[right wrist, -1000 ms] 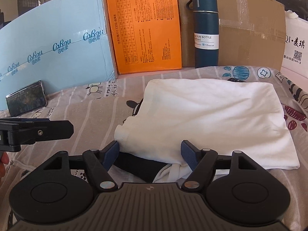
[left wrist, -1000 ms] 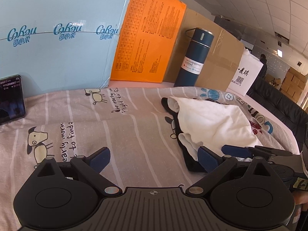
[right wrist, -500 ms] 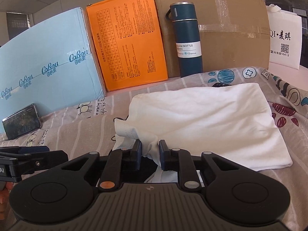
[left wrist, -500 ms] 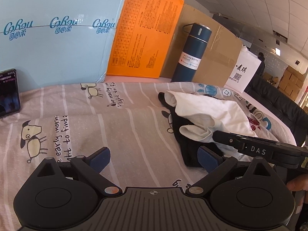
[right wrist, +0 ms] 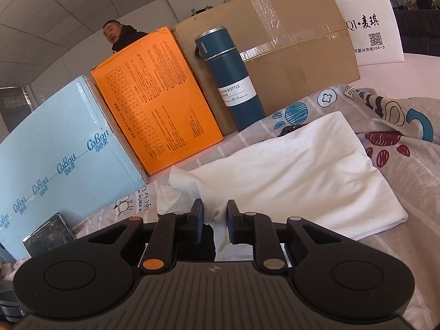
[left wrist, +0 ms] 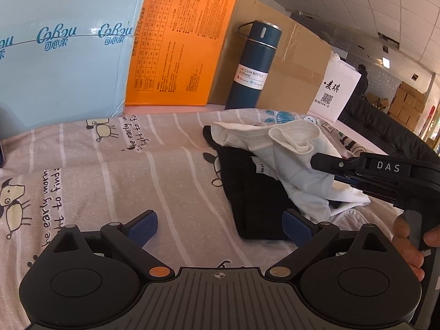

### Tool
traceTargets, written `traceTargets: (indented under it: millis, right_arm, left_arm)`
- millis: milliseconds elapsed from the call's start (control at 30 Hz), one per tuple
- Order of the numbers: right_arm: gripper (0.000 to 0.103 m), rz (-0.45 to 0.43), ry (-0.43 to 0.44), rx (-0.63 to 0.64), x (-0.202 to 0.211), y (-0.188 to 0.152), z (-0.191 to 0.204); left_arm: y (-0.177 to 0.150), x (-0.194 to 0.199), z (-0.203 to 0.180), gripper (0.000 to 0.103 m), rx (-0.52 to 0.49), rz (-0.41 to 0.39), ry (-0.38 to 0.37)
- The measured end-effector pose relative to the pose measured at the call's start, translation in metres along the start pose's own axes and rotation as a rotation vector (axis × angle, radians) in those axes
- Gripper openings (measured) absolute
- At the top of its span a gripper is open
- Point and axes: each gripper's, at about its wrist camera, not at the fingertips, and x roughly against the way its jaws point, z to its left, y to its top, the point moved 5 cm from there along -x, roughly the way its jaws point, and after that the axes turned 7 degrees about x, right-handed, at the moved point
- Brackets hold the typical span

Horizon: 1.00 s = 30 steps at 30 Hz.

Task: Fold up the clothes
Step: 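Close the right gripper on the white T-shirt's edge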

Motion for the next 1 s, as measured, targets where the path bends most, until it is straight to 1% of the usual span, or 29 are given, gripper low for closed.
traceTargets:
  millis: [100,233,367,433,467,500,567,633,733,800,833,900,1000]
  right_arm:
    - [0.015,-0.017,0.001,-0.029,0.003,0.003,-0.005]
    - [0.012,-0.048,-0.004,-0.061,0.01,0.007,-0.012]
    - [0.012,-0.026,0.02,-0.071,0.008,0.005,-0.013]
    - [0.017,-0.015,0.033,-0.05,0.007,0.004,-0.008]
    - [0.023,-0.005,0.038,-0.04,0.006,0.003,-0.006]
    - [0.036,0.009,0.041,-0.029,0.005,0.001,-0.003]
    - [0.047,0.034,0.047,-0.008,0.001,-0.002,0.002]
    - [0.05,0.06,0.058,0.018,-0.003,-0.005,0.007]
    - [0.059,0.101,0.081,0.055,-0.008,-0.01,0.014]
    - [0.072,0.127,0.1,0.079,-0.009,-0.013,0.019]
    - [0.074,0.138,0.109,0.093,-0.01,-0.015,0.022]
    - [0.081,0.154,0.112,0.125,-0.011,-0.018,0.027]
    - [0.084,0.193,0.091,0.168,-0.018,-0.023,0.031]
  left_arm:
    - [-0.002,-0.008,-0.007,0.098,-0.014,0.012,-0.004]
    - [-0.004,-0.021,-0.017,0.098,-0.036,0.021,-0.017]
    - [-0.006,-0.034,-0.027,0.093,-0.043,0.048,-0.021]
    - [-0.008,-0.038,-0.032,0.089,-0.063,0.046,-0.016]
    - [-0.008,-0.039,-0.033,0.087,-0.072,0.041,-0.012]
    - [-0.009,-0.039,-0.034,0.087,-0.08,0.037,-0.008]
    - [-0.01,-0.039,-0.035,0.087,-0.084,0.031,-0.01]
    - [-0.01,-0.038,-0.033,0.087,-0.079,0.029,-0.014]
    - [-0.011,-0.036,-0.032,0.087,-0.087,0.029,-0.025]
    - [-0.013,-0.033,-0.033,0.088,-0.105,0.032,-0.037]
    - [-0.015,-0.031,-0.034,0.088,-0.12,0.037,-0.051]
    - [-0.017,-0.03,-0.035,0.088,-0.135,0.044,-0.052]
    - [-0.019,-0.028,-0.036,0.088,-0.161,0.052,-0.045]
